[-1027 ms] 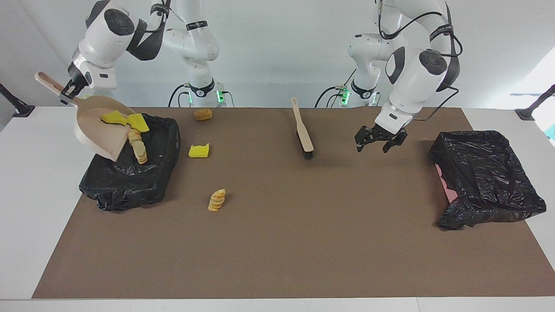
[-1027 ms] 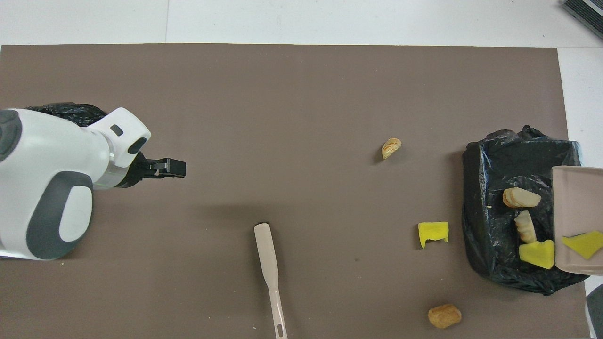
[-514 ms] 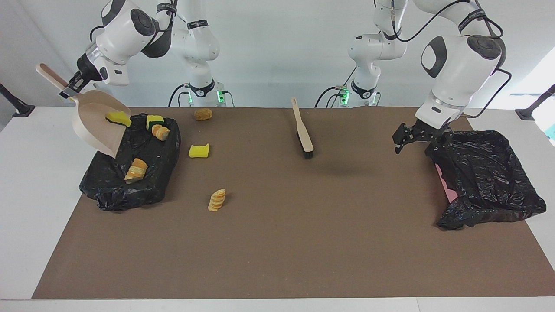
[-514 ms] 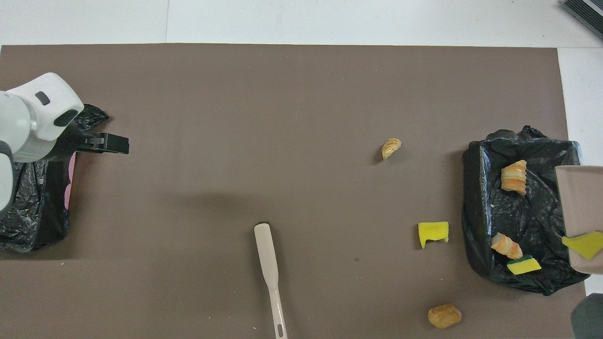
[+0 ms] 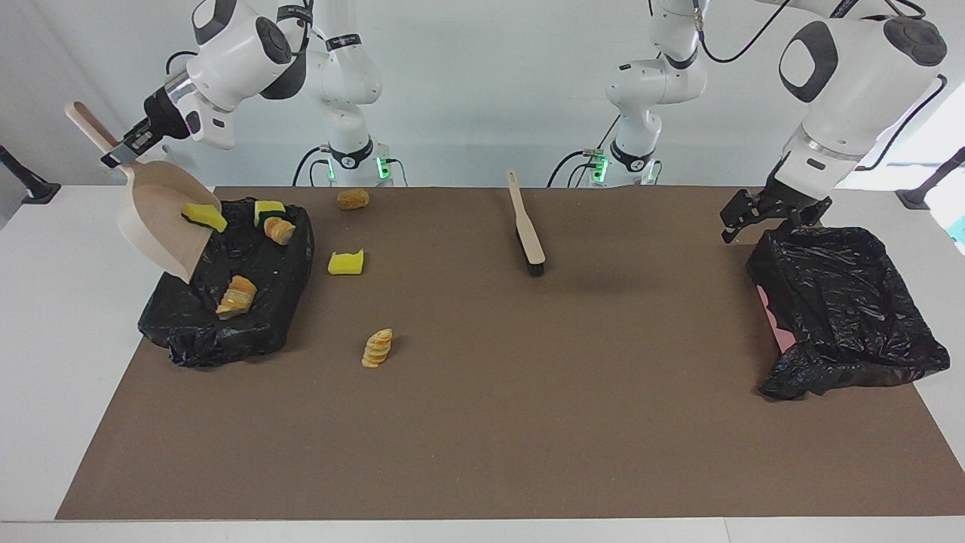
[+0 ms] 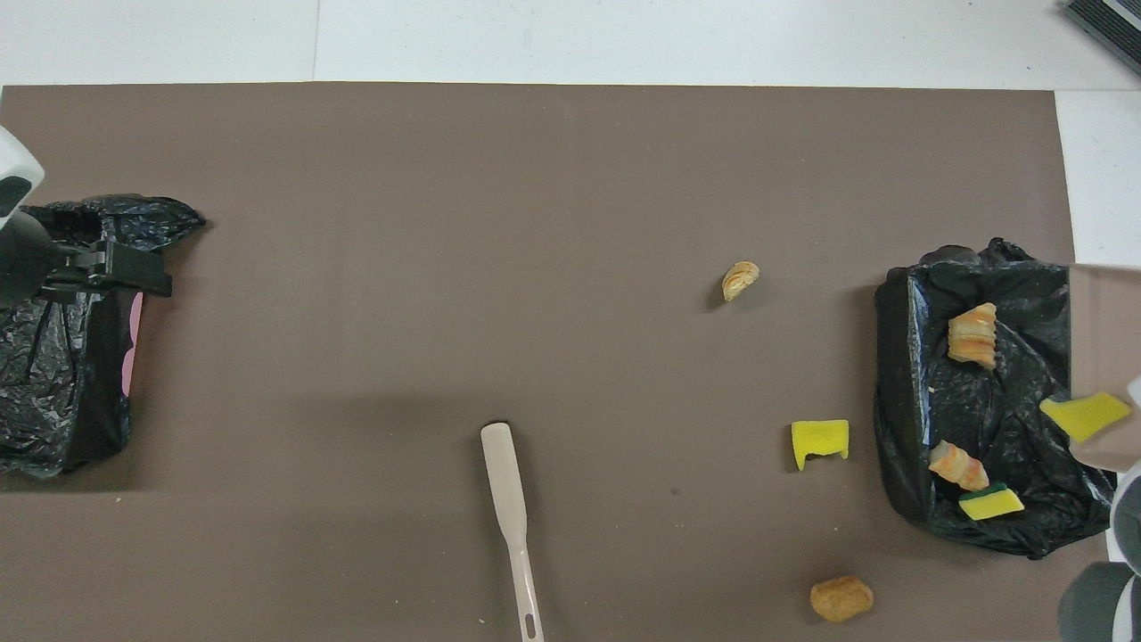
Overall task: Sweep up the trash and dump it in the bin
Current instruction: 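Tip the dustpan over the bag with the right gripper while the left gripper withdraws, then bring the empty dustpan back with the right gripper and set it down centrally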
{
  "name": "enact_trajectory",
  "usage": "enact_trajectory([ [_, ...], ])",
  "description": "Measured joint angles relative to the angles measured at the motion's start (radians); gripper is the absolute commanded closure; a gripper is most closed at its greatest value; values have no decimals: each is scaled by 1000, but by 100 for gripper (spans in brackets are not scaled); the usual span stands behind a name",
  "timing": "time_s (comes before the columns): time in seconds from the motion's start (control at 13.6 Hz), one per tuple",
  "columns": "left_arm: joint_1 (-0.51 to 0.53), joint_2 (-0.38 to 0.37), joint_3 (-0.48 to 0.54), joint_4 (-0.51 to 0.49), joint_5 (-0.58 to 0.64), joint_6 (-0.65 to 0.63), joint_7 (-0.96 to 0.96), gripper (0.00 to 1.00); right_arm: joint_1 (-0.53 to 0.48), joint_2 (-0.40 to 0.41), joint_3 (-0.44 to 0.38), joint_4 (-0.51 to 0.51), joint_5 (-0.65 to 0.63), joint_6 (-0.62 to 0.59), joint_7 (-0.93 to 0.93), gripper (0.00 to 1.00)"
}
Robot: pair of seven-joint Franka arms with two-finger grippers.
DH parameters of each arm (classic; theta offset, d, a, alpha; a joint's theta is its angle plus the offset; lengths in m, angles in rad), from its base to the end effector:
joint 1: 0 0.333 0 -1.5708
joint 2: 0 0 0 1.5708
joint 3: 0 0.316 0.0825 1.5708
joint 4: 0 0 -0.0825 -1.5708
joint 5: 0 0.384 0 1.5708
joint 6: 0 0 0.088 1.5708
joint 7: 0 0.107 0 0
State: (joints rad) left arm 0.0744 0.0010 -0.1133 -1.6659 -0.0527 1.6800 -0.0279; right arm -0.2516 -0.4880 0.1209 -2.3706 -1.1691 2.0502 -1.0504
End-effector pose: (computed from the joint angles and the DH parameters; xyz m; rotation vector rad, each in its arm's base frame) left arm 0.5617 -0.0269 0.5885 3.0886 -0.0086 0.0175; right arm 0.4210 -0.0994 0.5534 1.5646 1.3467 -0.6058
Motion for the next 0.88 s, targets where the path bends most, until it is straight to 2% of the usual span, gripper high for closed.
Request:
enact_trajectory([
  [0.44,-1,-3,-6,18,7,-28,10,0,70,7,4,-26,-133,18,-8,100],
  [0.73,-1,-5,-12,53,25,-93,61,0,71,16,-1,-18,-114,8,-12,100],
  [0.88,-3,-7,-17,88,43,-122,118,0,78,23,2,38,6,-51,-42,100],
])
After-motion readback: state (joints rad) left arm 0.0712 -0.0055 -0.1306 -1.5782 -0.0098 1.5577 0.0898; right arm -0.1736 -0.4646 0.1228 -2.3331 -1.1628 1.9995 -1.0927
